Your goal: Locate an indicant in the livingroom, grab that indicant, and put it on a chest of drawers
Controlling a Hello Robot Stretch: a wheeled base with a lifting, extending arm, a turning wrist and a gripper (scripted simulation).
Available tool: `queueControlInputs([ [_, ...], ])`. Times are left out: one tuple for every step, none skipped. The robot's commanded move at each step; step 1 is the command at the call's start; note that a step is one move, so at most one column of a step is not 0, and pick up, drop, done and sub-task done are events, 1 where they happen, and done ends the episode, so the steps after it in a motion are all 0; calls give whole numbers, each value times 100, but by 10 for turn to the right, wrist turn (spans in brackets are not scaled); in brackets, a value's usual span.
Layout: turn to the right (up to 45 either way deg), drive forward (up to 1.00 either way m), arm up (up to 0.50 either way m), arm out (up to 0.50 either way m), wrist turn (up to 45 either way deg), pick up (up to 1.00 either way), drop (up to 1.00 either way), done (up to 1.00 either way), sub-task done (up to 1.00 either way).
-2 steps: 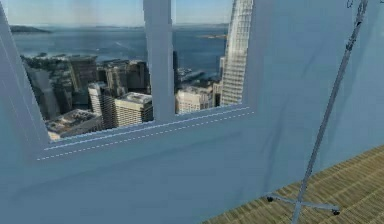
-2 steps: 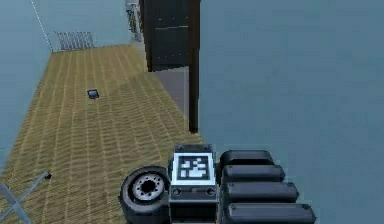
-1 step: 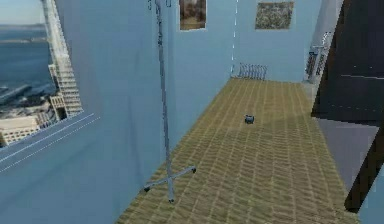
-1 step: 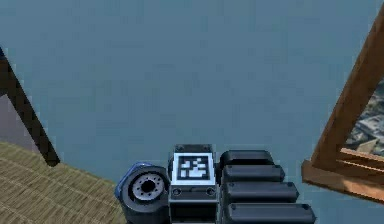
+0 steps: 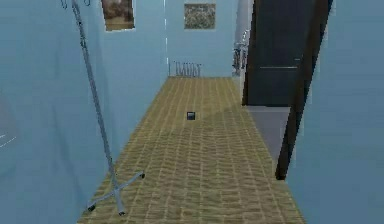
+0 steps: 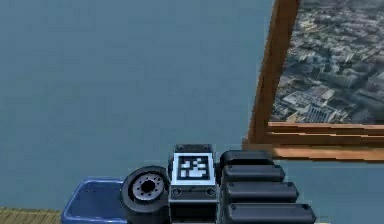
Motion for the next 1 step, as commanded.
queueControlInputs([
  [0,75,0,0,0,0,0,0,0],
])
